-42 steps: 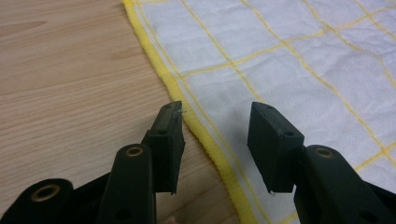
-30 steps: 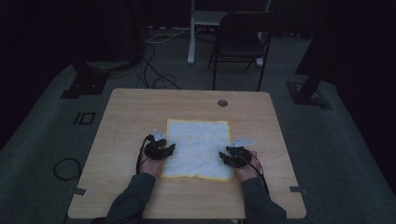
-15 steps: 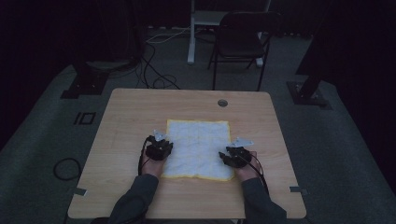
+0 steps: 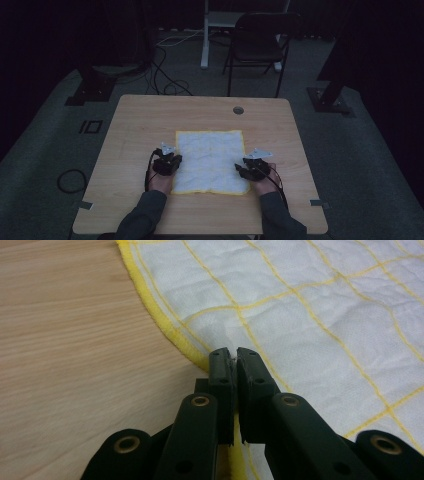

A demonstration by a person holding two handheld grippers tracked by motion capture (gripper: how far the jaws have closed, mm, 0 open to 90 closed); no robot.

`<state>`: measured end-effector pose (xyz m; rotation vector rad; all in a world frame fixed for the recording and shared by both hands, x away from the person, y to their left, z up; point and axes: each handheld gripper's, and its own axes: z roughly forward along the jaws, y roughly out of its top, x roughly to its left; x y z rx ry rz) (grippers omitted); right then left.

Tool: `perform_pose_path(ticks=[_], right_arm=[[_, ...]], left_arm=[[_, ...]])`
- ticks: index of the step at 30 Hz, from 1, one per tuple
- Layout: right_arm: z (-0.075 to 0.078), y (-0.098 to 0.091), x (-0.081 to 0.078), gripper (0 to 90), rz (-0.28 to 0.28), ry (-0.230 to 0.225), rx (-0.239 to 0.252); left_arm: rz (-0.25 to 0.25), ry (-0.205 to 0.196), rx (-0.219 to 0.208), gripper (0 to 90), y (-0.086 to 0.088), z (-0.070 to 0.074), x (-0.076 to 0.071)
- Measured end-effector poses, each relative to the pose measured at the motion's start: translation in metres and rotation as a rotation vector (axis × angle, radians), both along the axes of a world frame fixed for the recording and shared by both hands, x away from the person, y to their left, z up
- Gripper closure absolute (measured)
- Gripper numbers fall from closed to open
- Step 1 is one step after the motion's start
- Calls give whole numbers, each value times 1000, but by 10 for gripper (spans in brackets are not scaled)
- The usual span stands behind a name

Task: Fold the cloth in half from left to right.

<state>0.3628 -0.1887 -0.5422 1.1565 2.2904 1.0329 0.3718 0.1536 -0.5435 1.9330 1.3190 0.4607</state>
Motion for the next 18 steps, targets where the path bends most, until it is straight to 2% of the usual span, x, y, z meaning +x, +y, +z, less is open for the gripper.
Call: perform_pose_path(ticks=[7, 13, 18], right_arm=[[0, -2, 1, 540, -7, 1, 1], [0, -1, 0, 537, -5, -1, 4], [0, -2, 0, 535, 0, 1, 2]], left_arm=[[2, 6, 8, 868, 15, 1, -2], [0, 9, 19, 871, 20, 2, -1], [22, 15, 22, 874, 27, 3, 2]])
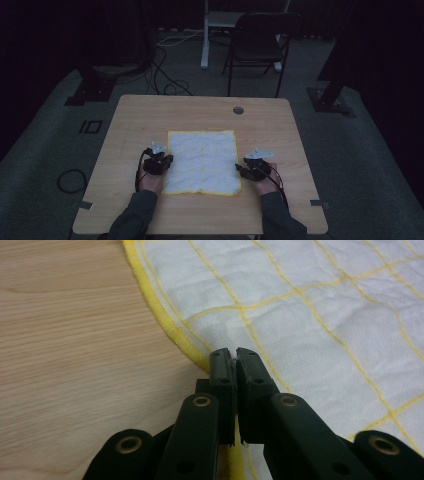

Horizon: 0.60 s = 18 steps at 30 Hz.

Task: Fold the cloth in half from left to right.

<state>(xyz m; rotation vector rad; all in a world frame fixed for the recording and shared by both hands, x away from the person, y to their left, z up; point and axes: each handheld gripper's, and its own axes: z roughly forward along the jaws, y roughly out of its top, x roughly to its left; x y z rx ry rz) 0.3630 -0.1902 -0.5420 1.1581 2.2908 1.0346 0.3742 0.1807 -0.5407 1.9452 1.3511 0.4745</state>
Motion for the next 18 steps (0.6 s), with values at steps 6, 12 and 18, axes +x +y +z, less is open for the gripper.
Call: perform_pose_path(ticks=[6, 12, 18], right_arm=[[0, 0, 0, 535, 0, 0, -1], [0, 1, 0, 535, 2, 0, -3], [0, 1, 0, 535, 2, 1, -2]], left_arm=[[15, 4, -25, 878, 6, 3, 2], [1, -18, -63, 879, 6, 11, 0], [-27, -35, -104, 879, 1, 20, -2]])
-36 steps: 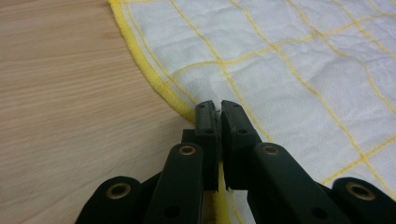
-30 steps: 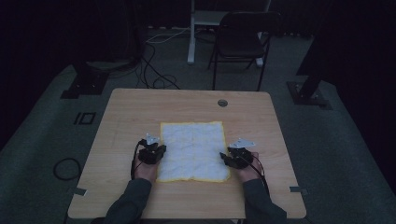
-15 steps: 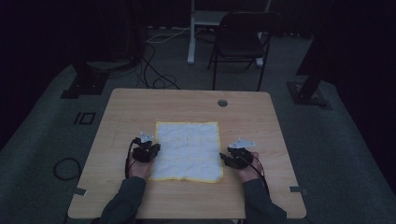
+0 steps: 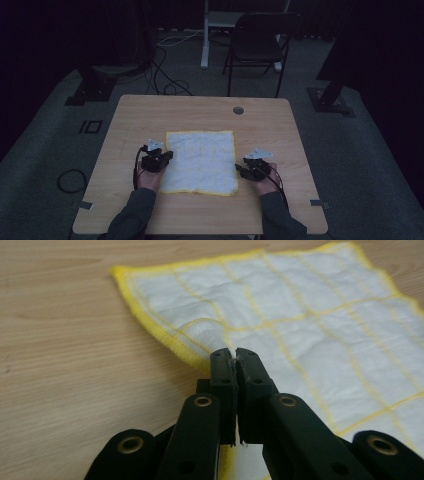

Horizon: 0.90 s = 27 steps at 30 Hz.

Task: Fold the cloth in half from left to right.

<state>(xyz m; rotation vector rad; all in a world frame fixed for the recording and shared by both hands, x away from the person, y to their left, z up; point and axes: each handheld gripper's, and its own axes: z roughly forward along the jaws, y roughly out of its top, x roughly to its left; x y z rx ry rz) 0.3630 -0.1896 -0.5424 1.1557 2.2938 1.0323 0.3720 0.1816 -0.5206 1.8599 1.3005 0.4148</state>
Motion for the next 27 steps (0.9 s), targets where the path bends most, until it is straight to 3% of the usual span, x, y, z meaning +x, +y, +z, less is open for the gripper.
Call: perform_pose_path(ticks=[10, 27], right_arm=[[0, 0, 0, 535, -2, 3, -3], [-2, 1, 1, 538, 2, 7, -5]], left_arm=[[-30, -30, -42, 879, -9, 16, -1], [-91, -54, -64, 880, -29, 33, 2]])
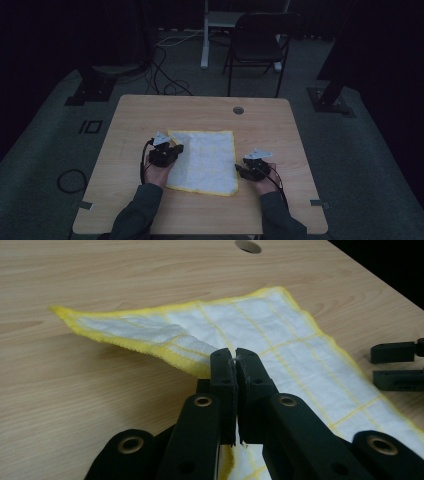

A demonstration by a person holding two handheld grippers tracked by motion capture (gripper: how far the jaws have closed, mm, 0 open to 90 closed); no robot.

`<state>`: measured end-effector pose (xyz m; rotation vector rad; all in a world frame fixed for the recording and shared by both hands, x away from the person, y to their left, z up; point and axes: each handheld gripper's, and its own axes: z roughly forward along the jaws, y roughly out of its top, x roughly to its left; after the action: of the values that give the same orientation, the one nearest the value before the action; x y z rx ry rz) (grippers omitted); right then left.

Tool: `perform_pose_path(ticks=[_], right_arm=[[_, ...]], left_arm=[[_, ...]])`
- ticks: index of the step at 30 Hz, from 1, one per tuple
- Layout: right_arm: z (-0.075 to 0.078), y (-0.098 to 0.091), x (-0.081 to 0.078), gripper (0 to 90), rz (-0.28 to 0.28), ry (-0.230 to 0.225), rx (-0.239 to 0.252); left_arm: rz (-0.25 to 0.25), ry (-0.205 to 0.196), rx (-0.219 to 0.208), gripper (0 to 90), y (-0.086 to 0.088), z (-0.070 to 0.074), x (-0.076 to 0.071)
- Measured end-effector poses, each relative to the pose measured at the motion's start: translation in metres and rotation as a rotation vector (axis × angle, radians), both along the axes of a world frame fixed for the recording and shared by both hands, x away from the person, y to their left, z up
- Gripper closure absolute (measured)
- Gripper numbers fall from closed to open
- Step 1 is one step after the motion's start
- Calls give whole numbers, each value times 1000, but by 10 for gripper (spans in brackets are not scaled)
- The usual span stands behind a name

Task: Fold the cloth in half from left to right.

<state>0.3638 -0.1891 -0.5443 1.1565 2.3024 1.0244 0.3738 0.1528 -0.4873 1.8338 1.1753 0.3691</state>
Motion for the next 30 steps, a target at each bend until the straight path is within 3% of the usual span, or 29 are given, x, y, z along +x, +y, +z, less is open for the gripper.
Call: perform_pose_path(ticks=[30], right_arm=[[0, 0, 0, 540, 6, 1, 0]], left_arm=[[-100, -25, -47, 881, -40, 16, 5]])
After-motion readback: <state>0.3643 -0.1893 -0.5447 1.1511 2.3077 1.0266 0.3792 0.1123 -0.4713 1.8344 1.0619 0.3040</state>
